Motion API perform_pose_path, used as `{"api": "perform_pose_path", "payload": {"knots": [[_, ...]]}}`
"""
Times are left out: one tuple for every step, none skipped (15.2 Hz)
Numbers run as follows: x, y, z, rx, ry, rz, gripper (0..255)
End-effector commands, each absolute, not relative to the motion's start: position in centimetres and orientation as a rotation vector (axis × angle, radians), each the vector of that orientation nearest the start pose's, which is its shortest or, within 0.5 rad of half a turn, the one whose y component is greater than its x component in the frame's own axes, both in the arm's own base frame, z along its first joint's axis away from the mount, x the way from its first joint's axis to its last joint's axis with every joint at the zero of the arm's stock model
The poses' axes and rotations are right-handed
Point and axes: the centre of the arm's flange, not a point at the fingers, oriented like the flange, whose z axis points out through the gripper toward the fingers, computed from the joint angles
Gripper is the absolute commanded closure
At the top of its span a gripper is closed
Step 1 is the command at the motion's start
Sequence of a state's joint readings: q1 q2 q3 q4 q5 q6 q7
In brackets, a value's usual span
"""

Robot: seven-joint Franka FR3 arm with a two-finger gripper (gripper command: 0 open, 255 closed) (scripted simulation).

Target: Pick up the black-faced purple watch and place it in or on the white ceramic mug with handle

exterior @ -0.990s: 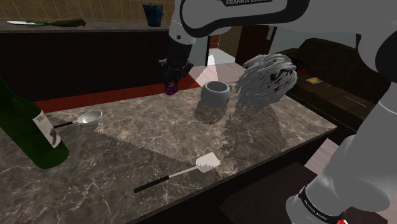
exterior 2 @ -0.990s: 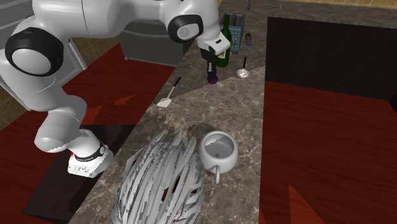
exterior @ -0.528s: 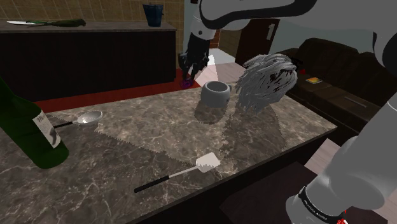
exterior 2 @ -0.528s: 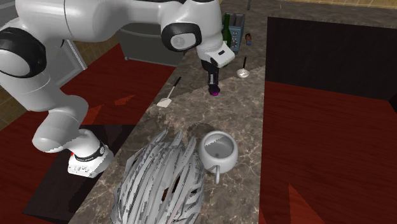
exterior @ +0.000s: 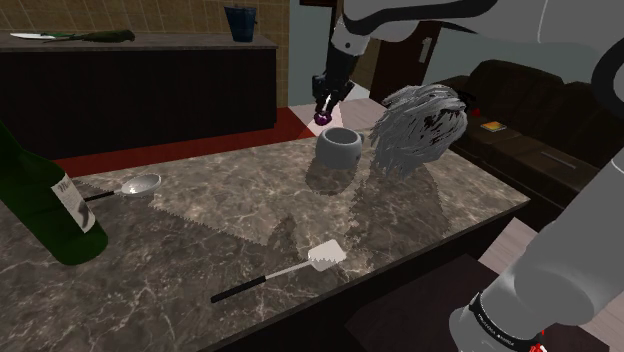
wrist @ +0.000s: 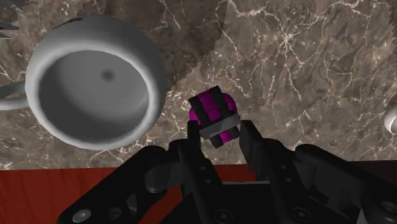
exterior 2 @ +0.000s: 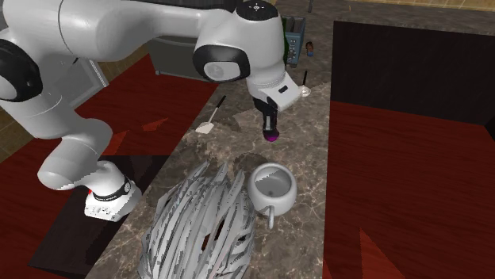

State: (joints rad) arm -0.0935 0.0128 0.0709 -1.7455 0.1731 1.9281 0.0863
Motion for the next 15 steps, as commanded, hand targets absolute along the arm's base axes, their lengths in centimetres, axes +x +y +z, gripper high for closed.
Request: {"api": "perform_pose_path", "payload": {"knots": [[58.1, -2.8, 56.8, -2.95, 0.227, -0.243, 255], [58.1, -4.1, 56.9, -2.95, 0.227, -0.243, 255], [58.2, -5.4, 57.0, -2.95, 0.227, -0.243, 255], [58.2, -6.7, 57.0, -2.95, 0.227, -0.243, 255], [58.2, -8.1, 57.1, -2.95, 0.227, -0.243, 255], [58.2, -9.4, 57.1, -2.95, 0.227, -0.243, 255], [58.2, -10.7, 57.2, -2.95, 0.227, -0.243, 255], [58.2, -12.0, 57.3, -2.95, 0.227, -0.243, 255], [58.2, -13.1, 57.3, -2.95, 0.227, -0.243, 255], [58.2, -13.1, 56.8, -2.95, 0.227, -0.243, 255], [58.2, -13.1, 56.2, -2.95, 0.227, -0.243, 255], [58.2, -13.1, 55.7, -2.95, 0.227, -0.243, 255], [58.2, -13.1, 55.2, -2.95, 0.227, -0.243, 255], [58.2, -13.1, 54.7, -2.95, 0.227, -0.243, 255], [58.2, -13.1, 54.1, -2.95, 0.227, -0.243, 255]]}}
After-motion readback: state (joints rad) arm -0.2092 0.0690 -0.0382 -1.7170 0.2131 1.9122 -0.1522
